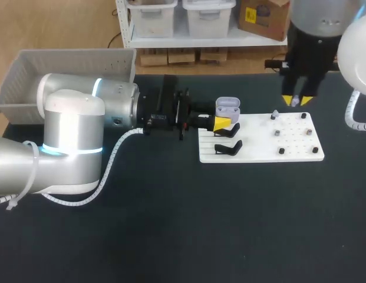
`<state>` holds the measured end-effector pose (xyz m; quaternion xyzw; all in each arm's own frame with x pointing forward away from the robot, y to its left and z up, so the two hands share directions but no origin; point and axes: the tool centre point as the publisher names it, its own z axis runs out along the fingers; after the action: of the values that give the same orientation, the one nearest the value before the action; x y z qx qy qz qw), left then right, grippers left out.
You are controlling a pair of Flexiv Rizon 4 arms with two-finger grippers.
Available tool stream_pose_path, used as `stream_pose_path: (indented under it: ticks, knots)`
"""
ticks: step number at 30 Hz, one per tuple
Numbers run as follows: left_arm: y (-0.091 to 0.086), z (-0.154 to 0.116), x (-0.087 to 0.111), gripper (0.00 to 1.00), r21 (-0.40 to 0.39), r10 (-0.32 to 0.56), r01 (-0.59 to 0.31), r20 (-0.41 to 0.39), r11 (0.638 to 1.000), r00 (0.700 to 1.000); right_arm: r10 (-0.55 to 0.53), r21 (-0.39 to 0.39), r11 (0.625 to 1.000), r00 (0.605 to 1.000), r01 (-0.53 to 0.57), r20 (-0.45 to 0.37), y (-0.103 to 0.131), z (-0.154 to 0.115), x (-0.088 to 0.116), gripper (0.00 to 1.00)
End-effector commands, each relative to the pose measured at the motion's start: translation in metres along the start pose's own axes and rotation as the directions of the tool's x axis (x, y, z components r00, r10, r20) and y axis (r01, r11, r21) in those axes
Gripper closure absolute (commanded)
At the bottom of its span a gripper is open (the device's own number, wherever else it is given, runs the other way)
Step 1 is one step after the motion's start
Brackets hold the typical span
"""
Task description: Pick up each earbud case from the left stands, insert the matching earbuds, close the lid, and place the case in the box.
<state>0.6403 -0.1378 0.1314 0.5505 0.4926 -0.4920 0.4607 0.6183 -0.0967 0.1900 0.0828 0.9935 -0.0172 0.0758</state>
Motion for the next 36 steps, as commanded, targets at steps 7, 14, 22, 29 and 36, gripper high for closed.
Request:
stream_pose_path:
  ticks: [7, 14, 22, 29, 36]
  knots:
    - [-0.001, 0.000, 0.001, 1.00, -0.005, 0.003, -0.003, 0.003, 1.000, 1.000, 0.250, -0.011, 0.968, 0.968, -0.250, 0.019, 0.019, -0.024, 0.030, 1.00]
    - [-0.001, 0.000, 0.001, 1.00, -0.005, 0.003, -0.003, 0.003, 1.000, 1.000, 0.286, 0.038, 0.958, 0.958, -0.285, -0.019, 0.050, -0.024, 0.035, 1.00]
    - [-0.001, 0.000, 0.001, 1.00, -0.005, 0.003, -0.003, 0.003, 1.000, 1.000, 0.300, 0.070, 0.952, 0.953, -0.297, -0.046, 0.072, -0.024, 0.026, 1.00]
    - [-0.001, 0.000, 0.001, 1.00, -0.005, 0.003, -0.003, 0.003, 1.000, 1.000, 0.298, 0.028, 0.955, 0.952, -0.296, -0.066, 0.086, -0.025, 0.023, 1.00]
    - [-0.001, 0.000, 0.001, 1.00, -0.005, 0.003, -0.003, 0.003, 1.000, 1.000, 0.298, 0.028, 0.955, 0.952, -0.296, -0.066, 0.086, -0.025, 0.023, 1.00]
